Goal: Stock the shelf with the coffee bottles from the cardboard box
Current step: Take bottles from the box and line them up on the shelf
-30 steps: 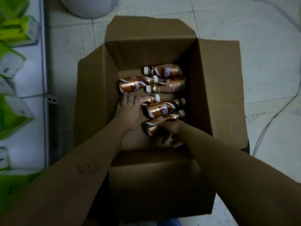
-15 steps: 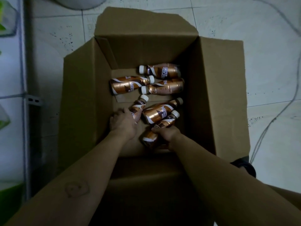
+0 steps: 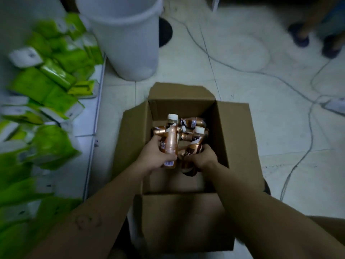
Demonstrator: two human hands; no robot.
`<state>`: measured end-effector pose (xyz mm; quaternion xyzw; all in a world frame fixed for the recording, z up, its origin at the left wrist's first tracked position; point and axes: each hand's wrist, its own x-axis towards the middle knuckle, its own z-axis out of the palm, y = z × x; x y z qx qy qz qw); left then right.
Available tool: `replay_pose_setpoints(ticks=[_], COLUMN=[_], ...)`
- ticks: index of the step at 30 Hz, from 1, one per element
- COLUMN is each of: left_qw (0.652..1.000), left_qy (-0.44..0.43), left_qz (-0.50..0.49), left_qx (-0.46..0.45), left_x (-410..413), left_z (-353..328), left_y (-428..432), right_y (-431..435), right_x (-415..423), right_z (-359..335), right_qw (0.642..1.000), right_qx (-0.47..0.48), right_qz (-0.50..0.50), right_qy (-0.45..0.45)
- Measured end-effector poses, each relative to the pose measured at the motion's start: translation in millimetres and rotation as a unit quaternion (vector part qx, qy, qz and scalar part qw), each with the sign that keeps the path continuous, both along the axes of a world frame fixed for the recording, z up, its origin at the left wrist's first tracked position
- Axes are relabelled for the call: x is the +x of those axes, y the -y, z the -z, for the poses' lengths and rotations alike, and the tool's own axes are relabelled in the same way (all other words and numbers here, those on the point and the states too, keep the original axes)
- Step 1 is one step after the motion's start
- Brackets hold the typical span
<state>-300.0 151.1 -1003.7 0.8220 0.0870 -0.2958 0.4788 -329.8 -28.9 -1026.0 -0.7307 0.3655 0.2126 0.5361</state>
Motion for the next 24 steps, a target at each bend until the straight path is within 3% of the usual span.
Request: replay_pose_setpoints(ticks=[4,11,17,24], left_qw=[0.993,0.966,0.929,0.875], left_qy=[0.111,0.258,0.368,0.478], left_qz=[0.032,-0.029,-0.042,-0.075], left_qx=[0.038,0.022,0.001,-0.023], left_x=[-12.2,-57.3,-93.8,-140.1], left_z=[-81.9,-213.1,-314.8,-427.1], left_y=[-17.3,-47.1,-62.4,-97.1], right_y=[-8.2,-21.6,-47.7,-80.9], right_x=[-0.2,-25.8,-68.6,-106.3], right_z=[-75.2,-227.9,-350.2,-460.3], right_qw=[0.993,0.952,0.885,0.829], right_qx=[0.007,-0.030,-0.088,-0.122], right_qz=[-0.048,-0.131,-0.165,-0.200], right_qy=[0.111,0.274,0.426,0.507])
